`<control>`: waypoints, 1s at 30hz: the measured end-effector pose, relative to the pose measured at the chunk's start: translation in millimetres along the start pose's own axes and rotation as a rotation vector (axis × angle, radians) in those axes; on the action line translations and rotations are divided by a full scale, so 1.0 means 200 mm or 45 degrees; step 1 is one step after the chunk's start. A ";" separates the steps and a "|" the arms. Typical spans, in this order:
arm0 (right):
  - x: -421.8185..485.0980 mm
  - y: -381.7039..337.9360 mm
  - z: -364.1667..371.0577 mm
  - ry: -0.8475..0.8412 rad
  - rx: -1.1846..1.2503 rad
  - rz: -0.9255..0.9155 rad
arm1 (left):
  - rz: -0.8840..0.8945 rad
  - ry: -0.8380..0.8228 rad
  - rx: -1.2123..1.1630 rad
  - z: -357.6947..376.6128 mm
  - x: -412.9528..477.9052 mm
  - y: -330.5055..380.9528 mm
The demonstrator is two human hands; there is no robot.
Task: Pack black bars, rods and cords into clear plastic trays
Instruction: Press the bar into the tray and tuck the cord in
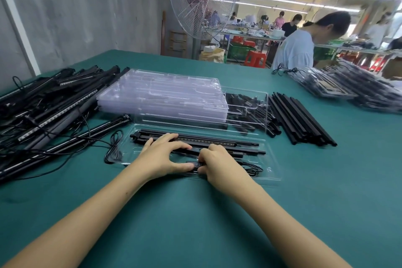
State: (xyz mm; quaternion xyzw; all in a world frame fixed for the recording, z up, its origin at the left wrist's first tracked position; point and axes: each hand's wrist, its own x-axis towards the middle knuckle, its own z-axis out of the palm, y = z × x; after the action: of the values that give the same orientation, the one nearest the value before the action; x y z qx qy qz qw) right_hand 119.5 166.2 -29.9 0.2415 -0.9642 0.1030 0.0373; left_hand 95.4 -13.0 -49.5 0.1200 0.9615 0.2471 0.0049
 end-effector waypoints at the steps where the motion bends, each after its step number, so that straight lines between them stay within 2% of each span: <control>1: -0.01 0.00 0.01 0.009 -0.029 -0.008 | 0.005 0.002 0.011 0.00 0.00 0.00; 7: -0.02 0.00 0.03 0.059 -0.051 -0.020 | 0.034 -0.036 0.157 0.02 -0.01 -0.02; 14: -0.01 0.03 -0.04 0.068 0.202 0.018 | 0.041 -0.078 0.201 0.03 -0.01 -0.02; 20: 0.00 0.03 -0.06 0.042 0.356 0.114 | -0.002 -0.061 0.025 0.01 -0.01 0.00; 25: -0.03 0.06 -0.07 0.141 0.635 0.188 | 0.000 -0.019 -0.001 0.00 -0.01 0.00; 30: -0.03 0.03 -0.04 0.198 0.399 0.086 | 0.013 -0.016 0.038 0.02 -0.01 -0.01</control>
State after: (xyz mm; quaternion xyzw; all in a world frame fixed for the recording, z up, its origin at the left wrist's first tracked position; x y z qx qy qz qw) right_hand 121.5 175.4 -24.1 0.2030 -0.9382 0.2715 0.0703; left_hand 97.0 -13.1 -53.3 0.1266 0.9644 0.2319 0.0080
